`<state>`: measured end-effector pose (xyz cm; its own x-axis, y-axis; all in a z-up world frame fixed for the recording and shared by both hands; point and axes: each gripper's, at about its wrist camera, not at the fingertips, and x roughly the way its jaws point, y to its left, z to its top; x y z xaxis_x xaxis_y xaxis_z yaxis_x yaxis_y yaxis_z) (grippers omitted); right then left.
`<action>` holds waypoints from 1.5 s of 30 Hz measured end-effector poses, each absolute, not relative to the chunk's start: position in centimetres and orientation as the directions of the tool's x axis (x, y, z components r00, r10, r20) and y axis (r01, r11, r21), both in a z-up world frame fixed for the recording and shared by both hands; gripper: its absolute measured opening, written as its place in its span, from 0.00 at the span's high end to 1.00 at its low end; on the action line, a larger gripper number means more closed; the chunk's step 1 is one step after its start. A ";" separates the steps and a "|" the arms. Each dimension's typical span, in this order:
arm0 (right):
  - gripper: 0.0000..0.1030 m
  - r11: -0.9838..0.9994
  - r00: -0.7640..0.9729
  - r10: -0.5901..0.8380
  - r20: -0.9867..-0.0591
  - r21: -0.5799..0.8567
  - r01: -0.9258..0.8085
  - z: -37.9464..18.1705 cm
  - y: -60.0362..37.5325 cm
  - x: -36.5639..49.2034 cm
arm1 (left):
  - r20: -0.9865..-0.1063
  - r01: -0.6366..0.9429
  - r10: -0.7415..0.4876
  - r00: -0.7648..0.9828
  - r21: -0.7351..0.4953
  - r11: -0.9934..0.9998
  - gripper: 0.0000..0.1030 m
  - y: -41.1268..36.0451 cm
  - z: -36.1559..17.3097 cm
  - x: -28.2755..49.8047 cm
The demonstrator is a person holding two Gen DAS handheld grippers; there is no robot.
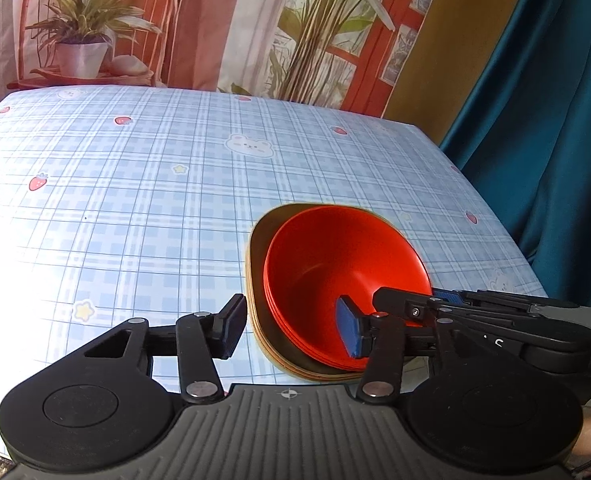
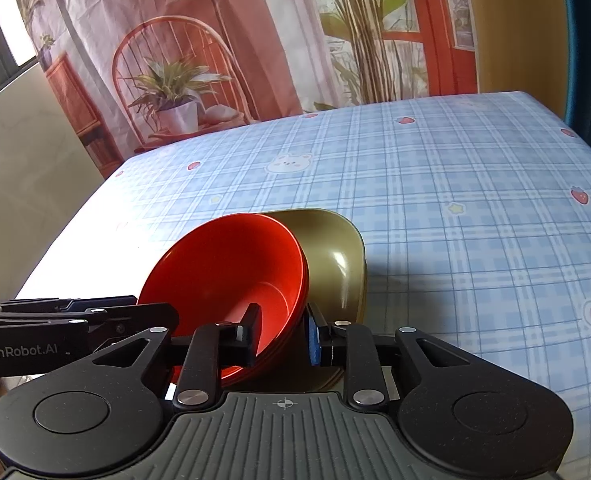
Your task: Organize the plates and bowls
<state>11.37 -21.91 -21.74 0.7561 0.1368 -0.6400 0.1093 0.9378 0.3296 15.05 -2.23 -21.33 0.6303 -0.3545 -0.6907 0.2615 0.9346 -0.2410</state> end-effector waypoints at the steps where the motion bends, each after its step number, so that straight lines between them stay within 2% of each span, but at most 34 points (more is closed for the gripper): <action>1: 0.78 0.939 0.757 0.134 -0.640 0.326 0.109 -21.7 -21.9 11.4 | -0.690 0.257 -0.350 0.633 -0.239 0.936 0.49 -2.2 -21.3 15.0; 3: 0.77 0.943 0.759 0.128 -0.638 0.315 0.106 -21.6 -21.8 11.4 | -0.688 0.247 -0.340 0.641 -0.234 0.940 0.44 -2.0 -21.0 15.0; 5: 0.72 0.949 0.765 0.121 -0.633 0.300 0.099 -21.3 -21.6 11.3 | -0.686 0.236 -0.325 0.651 -0.224 0.946 0.39 -1.8 -20.7 14.9; 7: 0.56 0.955 0.772 0.105 -0.627 0.280 0.097 -20.9 -21.4 11.2 | -0.685 0.225 -0.303 0.663 -0.203 0.953 0.36 -1.7 -20.2 14.8; 10: 0.42 0.963 0.782 0.083 -0.618 0.251 0.096 -20.1 -21.1 11.0 | -0.680 0.217 -0.277 0.679 -0.174 0.960 0.32 -1.5 -19.3 14.7; 11: 0.39 0.967 0.784 0.072 -0.617 0.236 0.097 -19.8 -20.9 10.9 | -0.677 0.213 -0.267 0.686 -0.163 0.963 0.29 -1.4 -18.8 14.6; 13: 0.23 0.974 0.785 0.045 -0.617 0.200 0.102 -18.9 -20.7 10.6 | -0.663 0.205 -0.242 0.708 -0.134 0.969 0.22 -1.2 -17.6 14.3; 14: 0.19 0.977 0.788 0.038 -0.615 0.188 0.099 -18.5 -20.7 10.5 | -0.654 0.202 -0.225 0.722 -0.113 0.973 0.18 -1.1 -17.0 14.2; 16: 0.05 0.980 0.799 0.023 -0.601 0.171 0.100 -17.4 -20.8 10.0 | -0.634 0.208 -0.205 0.745 -0.071 0.976 0.15 -0.8 -15.5 13.6; 18: 0.01 0.981 0.808 0.010 -0.589 0.164 0.107 -16.3 -21.2 9.6 | -0.620 0.209 -0.189 0.762 -0.040 0.977 0.13 -0.5 -14.0 13.0; 26: 0.00 0.974 0.837 -0.001 -0.548 0.189 0.125 -10.5 -22.5 7.5 | -0.533 0.190 -0.152 0.832 0.017 0.982 0.00 0.5 -8.1 9.3; 36: 0.00 0.986 0.893 -0.015 -0.451 0.142 0.088 -3.7 -20.0 2.9 | -0.396 0.105 -0.051 0.917 0.115 0.988 0.00 -0.5 -1.2 4.3; 45: 0.00 0.980 0.904 -0.088 -0.418 0.125 0.154 -1.6 -18.0 -1.4 | -0.330 0.126 -0.084 0.940 0.107 0.986 0.00 -1.1 0.3 0.5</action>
